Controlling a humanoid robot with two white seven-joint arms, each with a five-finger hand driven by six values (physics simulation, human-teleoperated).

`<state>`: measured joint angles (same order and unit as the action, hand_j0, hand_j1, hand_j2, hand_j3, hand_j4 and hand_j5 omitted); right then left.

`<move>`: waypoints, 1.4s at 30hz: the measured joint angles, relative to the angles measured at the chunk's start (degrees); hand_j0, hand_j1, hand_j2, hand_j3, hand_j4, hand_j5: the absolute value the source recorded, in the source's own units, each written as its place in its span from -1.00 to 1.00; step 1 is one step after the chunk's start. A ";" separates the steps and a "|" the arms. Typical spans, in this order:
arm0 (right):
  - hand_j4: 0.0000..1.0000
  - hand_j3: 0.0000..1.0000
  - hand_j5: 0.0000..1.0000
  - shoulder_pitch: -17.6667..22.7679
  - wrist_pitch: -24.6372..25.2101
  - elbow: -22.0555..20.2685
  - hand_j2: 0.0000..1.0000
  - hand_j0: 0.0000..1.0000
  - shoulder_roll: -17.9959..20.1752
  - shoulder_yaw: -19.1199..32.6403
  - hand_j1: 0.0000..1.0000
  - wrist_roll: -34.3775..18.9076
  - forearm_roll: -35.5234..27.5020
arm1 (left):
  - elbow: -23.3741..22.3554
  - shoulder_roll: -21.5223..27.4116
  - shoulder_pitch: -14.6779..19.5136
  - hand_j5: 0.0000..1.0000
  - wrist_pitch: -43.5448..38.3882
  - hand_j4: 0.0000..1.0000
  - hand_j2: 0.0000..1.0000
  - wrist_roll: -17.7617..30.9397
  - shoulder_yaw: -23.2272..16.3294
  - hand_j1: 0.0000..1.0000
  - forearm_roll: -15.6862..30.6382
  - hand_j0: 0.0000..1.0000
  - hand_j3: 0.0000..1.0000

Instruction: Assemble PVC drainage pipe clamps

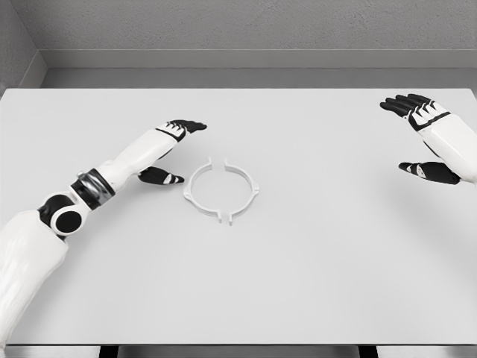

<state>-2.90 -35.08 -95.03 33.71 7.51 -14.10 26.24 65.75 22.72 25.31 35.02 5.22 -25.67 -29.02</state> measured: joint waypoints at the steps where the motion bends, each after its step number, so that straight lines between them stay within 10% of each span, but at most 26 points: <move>1: 1.00 1.00 1.00 0.00 0.00 -0.02 1.00 1.00 0.00 -0.02 1.00 0.00 0.00 | -0.01 -0.05 0.00 1.00 0.00 1.00 1.00 0.00 -0.06 1.00 -0.01 1.00 1.00; 42: 1.00 1.00 1.00 0.09 0.00 -0.15 1.00 1.00 0.00 -0.06 1.00 0.00 -0.08 | 0.52 -1.68 -0.79 1.00 0.00 1.00 1.00 -0.01 -0.21 1.00 -0.88 1.00 1.00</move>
<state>-2.81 -35.08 -95.18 33.70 7.46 -14.10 26.16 66.28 21.04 24.52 35.02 5.21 -25.88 -29.91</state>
